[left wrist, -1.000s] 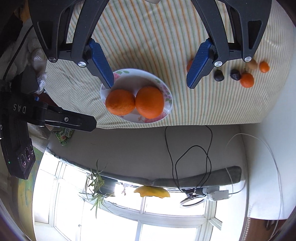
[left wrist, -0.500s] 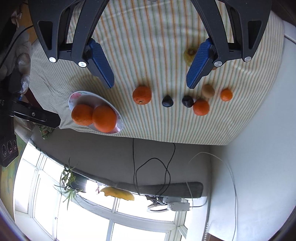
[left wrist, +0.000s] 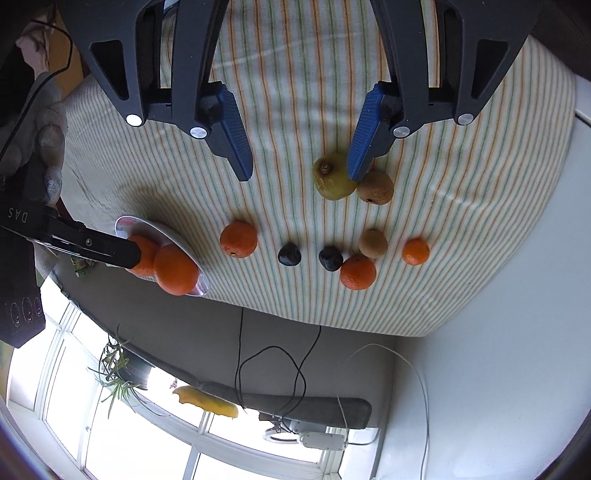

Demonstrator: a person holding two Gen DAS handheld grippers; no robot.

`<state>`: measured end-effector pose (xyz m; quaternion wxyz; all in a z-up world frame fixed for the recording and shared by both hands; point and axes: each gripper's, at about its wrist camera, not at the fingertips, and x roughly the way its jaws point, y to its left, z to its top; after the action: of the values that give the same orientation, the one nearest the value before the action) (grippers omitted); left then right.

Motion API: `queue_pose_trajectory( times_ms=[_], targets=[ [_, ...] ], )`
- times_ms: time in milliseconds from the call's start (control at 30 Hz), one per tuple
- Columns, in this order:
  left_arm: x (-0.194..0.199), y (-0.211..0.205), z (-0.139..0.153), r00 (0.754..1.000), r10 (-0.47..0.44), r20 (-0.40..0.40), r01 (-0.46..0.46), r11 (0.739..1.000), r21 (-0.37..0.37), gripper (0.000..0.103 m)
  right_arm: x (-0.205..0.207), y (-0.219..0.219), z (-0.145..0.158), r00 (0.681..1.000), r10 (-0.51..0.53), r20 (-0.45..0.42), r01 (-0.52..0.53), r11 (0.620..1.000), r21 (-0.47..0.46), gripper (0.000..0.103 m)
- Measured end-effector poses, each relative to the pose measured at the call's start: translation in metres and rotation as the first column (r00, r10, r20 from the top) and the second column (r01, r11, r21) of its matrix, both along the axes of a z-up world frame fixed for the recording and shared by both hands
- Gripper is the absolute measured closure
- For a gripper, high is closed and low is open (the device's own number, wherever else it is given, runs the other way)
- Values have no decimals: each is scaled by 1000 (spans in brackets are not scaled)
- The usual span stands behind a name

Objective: Organize fruits
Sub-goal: 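Grasp the green fruit with the left gripper while the right gripper grasps a tangerine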

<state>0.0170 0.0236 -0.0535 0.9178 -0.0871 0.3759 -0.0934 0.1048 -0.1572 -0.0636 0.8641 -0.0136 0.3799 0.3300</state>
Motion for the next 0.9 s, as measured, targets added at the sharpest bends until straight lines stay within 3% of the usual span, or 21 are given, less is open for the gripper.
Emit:
queue_pose_trajectory(
  times_ms=[367, 633, 900],
  targets=[
    [8, 10, -20, 998, 23, -57, -23, 1000, 9, 56, 20, 22, -32, 995, 3, -95, -6, 999, -36, 45],
    [13, 13, -26, 998, 20, -59, -18, 999, 33, 57, 36, 37, -54, 989, -31, -145, 23, 998, -60, 45],
    [19, 13, -31, 998, 13, -58, -10, 999, 48, 65, 50, 48, -65, 985, -67, -158, 52, 994, -95, 50]
  ],
)
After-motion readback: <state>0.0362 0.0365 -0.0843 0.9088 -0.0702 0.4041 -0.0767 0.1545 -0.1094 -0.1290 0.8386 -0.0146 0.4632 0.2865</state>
